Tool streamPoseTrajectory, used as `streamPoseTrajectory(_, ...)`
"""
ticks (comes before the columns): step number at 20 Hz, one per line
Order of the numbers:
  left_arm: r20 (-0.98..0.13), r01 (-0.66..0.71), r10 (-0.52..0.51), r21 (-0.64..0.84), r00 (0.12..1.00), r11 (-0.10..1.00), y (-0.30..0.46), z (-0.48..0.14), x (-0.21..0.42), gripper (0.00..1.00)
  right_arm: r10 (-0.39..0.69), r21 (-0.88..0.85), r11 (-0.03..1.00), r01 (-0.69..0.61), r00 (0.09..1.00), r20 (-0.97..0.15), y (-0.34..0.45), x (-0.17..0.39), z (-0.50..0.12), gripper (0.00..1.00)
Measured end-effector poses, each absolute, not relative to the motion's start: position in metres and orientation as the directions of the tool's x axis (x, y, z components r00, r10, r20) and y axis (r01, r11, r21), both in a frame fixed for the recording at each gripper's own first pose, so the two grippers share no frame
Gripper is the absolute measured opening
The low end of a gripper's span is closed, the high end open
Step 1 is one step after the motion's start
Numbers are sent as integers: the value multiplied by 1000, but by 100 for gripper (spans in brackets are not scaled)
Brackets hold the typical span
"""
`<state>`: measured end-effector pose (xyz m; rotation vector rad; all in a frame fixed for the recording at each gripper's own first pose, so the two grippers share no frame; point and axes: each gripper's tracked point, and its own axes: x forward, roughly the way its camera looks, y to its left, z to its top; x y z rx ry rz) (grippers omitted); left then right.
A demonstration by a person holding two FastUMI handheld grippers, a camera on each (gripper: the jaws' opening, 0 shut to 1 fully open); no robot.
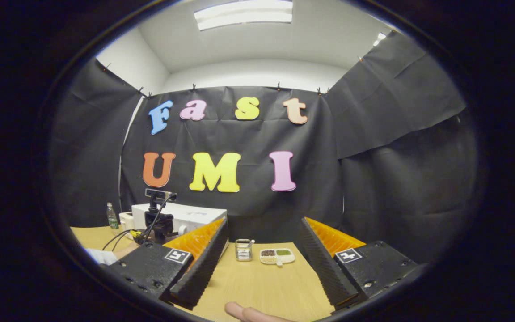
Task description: Open the microwave oven with the left hand, put the food in, and close the microwave oven.
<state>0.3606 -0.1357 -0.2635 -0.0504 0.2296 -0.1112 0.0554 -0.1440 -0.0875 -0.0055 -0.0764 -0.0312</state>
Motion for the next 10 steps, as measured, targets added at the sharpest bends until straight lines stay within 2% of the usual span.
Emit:
streamPoseTrajectory(1,-221,122,-131,-56,966,991,-137,-264,363,56,-37,-11,999,38,997,73,-146,56,-90,100)
streamPoseTrajectory(2,-233,131,-142,-62,962,989,-139,-271,366,30,-39,-11,999,39,997,68,-147,56,-90,94)
streamPoseTrajectory(6,-282,112,-129,-76,951,991,-139,-279,362,27,-41,-4,999,41,998,42,-151,58,-99,94)
streamPoseTrajectory(7,-286,115,-133,-81,949,990,-138,-279,363,20,-43,-6,999,43,999,33,-152,58,-102,94)
streamPoseTrajectory(8,-288,117,-136,-82,948,990,-138,-279,362,20,-43,-6,999,43,999,29,-152,57,-103,100)
streamPoseTrajectory(9,-295,121,-141,-83,945,989,-137,-280,362,10,-46,-9,999,46,999,22,-152,56,-105,100)
streamPoseTrajectory(10,-299,127,-147,-83,943,988,-137,-280,361,10,-47,-13,999,47,999,16,-152,55,-105,100)
